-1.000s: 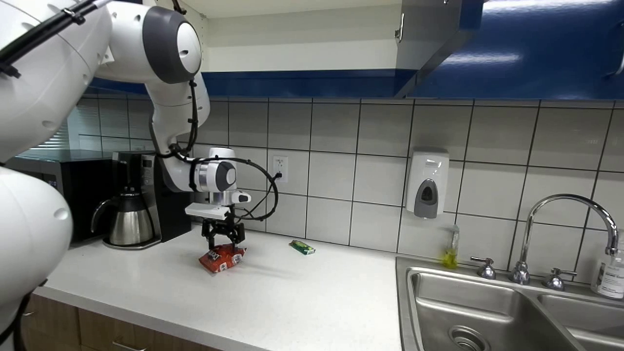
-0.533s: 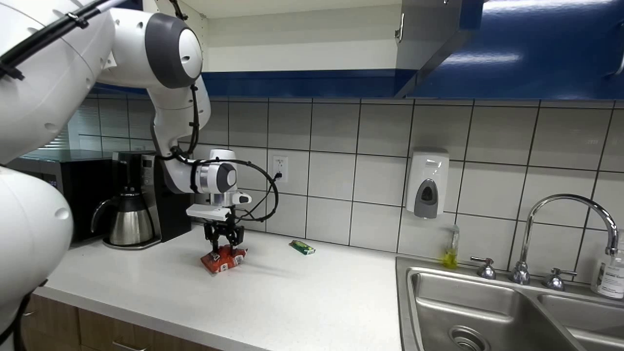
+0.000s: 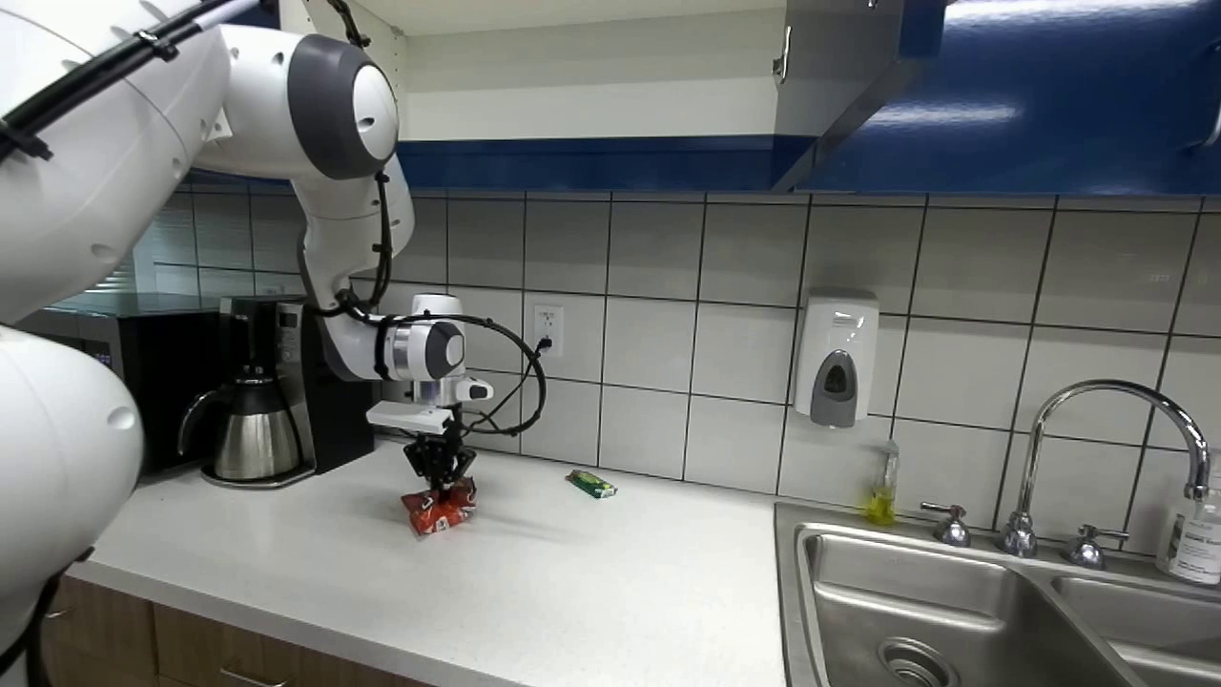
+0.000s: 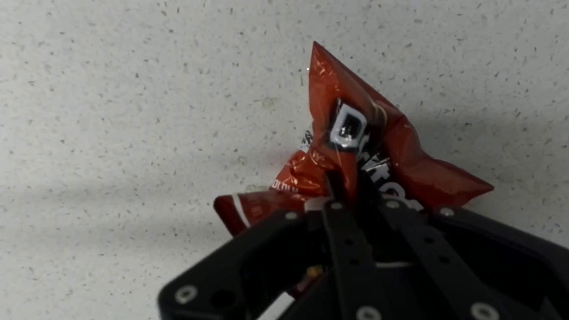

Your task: Place the bag of doritos on the bottom shelf of the cabinet

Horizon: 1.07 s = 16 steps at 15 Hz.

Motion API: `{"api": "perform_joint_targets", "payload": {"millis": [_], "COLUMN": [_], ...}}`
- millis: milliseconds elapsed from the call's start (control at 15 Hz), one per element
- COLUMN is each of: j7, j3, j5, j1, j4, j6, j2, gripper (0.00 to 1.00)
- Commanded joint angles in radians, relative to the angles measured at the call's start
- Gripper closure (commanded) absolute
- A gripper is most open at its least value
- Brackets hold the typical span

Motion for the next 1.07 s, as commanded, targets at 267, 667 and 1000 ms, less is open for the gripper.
{"api": "perform_joint_targets", "payload": {"millis": [267, 667, 1000], "j7": [-0.013, -0.008, -0.006], "j3": [-0.016, -0.027, -0.036], "j5": [-0.004, -0.006, -0.013], "j1": [0.007, 0.007, 0.009], "j4": [0.017, 0.020, 0.030], "j6": [0.000, -0.013, -0.014], "j2": [0.003, -0.019, -0.057], "gripper": [1.00, 1.00, 1.00]}}
